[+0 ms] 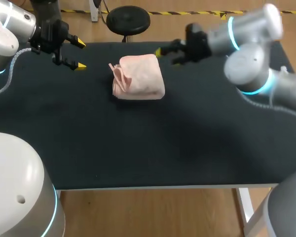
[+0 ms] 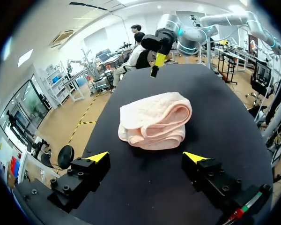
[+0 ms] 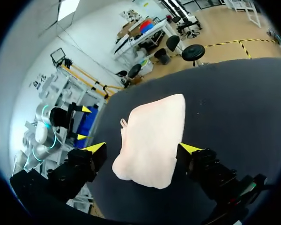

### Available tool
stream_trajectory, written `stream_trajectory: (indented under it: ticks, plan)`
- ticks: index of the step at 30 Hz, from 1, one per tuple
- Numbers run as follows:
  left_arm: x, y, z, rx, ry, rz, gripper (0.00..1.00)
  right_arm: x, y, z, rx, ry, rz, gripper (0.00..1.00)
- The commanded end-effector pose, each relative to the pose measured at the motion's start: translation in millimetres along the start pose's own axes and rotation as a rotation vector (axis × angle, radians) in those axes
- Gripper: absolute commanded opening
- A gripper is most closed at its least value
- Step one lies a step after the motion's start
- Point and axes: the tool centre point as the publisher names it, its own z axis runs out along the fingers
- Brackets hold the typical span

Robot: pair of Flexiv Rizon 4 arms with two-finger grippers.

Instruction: Fold the towel

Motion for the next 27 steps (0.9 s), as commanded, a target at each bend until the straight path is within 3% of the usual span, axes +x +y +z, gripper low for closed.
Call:
stream_trajectory:
  ticks: [1,7,12,15,27]
  plan:
    - [0.8,0.9,0.3,0.003,-0.003,0.003,1.0,-13.6,-8.4,-22.5,-0.116,0.089,-0.003,1.0]
    - [0.8,0.9,0.3,0.003,-0.003,0.003,1.0,-22.9,0.4,-40.5,-0.139,0.068,-0.053,1.0]
    - [0.8,0.9,0.3,0.003,-0.003,0.003,1.0,-24.0,8.5,-49.8,-0.096,0.021,-0.106,1.0]
    - [0.8,0.9,0.3,0.003,-0.003,0.003,1.0,-25.8,8.6,-51.4,-0.041,-0.005,-0.125,1.0]
    - [0.8,0.9,0.3,0.003,-0.003,0.003,1.0,-25.8,8.6,-51.4,-0.041,-0.005,-0.125,1.0]
